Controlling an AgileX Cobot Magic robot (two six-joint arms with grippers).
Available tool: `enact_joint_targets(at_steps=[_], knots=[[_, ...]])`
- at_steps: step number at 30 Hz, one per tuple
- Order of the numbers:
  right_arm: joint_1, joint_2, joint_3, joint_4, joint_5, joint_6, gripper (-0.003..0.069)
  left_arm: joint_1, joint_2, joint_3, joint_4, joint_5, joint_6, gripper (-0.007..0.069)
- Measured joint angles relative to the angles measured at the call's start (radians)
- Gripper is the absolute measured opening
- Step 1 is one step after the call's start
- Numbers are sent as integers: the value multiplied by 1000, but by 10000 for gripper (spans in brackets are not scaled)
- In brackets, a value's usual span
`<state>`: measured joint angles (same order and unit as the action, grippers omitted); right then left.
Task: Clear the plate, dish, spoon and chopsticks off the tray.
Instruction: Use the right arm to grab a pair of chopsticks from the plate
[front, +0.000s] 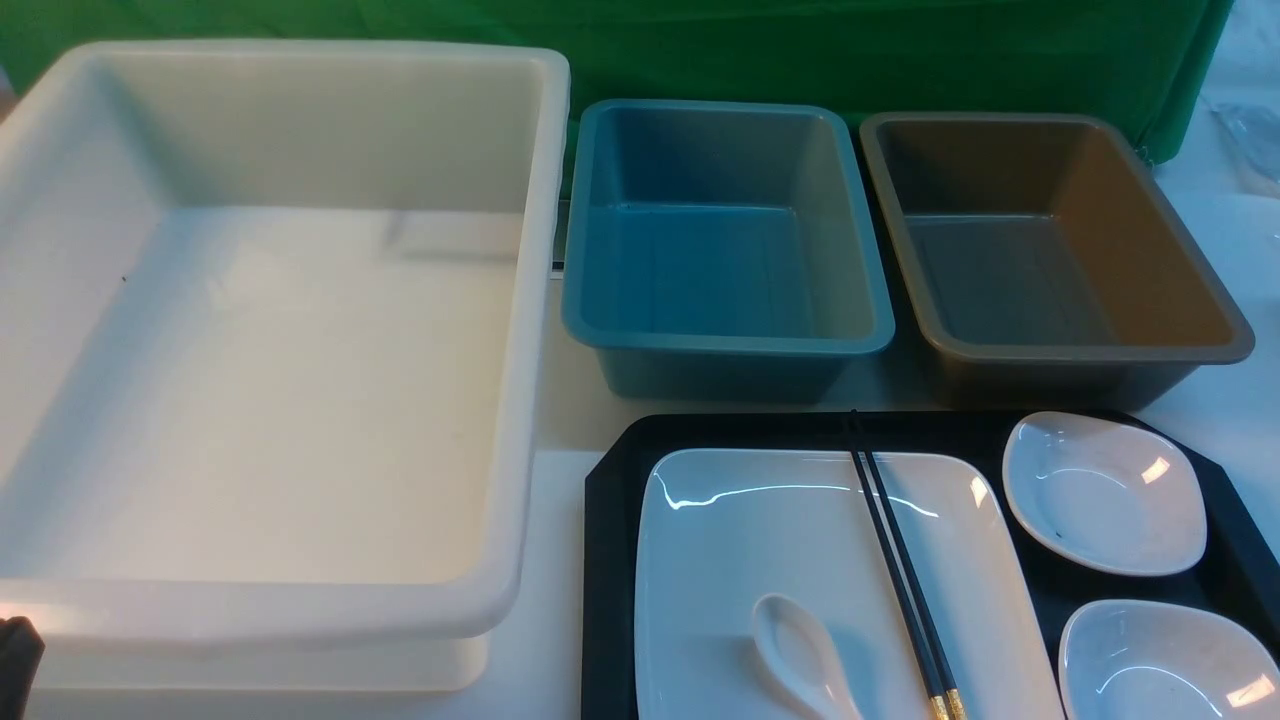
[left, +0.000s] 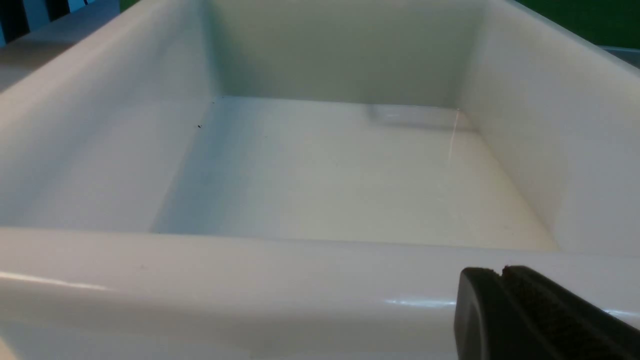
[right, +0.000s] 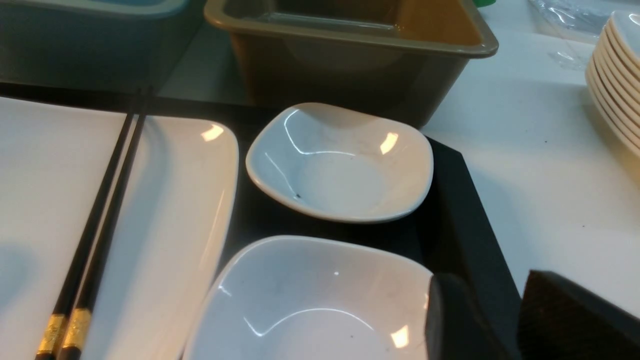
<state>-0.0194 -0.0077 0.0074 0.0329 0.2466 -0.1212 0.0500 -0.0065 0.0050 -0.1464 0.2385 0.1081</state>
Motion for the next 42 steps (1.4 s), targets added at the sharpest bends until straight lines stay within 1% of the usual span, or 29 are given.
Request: enact_joint_targets(at_steps=[26,28,29,31,32,33,35,36,39,42], knots=[[0,0,0,0,0,0,240,0,0,0,-5,-5,-1,17],[0,0,0,0,0,0,240,0,0,0,-102,-47,-30,17],[0,0,0,0,0,0,240,0,0,0,-180,-88,-44,17],[0,0,0,0,0,0,240,0,0,0,-297,-157,-56,17],[0,0,0,0,0,0,240,0,0,0,-331,-195,-59,17],[0,0,0,0,0,0,240,0,0,0,-400,-257,-61,17],[0,0,0,0,0,0,240,0,0,0,-460,-366,-68,17],[0,0,0,0,0,0,240,0,0,0,-465,-378,-72,17],[0,0,0,0,0,0,240,0,0,0,-492,-591,-168,17],[0,0,0,0,-7,0,240,0,0,0,-436,-744,-300,17]])
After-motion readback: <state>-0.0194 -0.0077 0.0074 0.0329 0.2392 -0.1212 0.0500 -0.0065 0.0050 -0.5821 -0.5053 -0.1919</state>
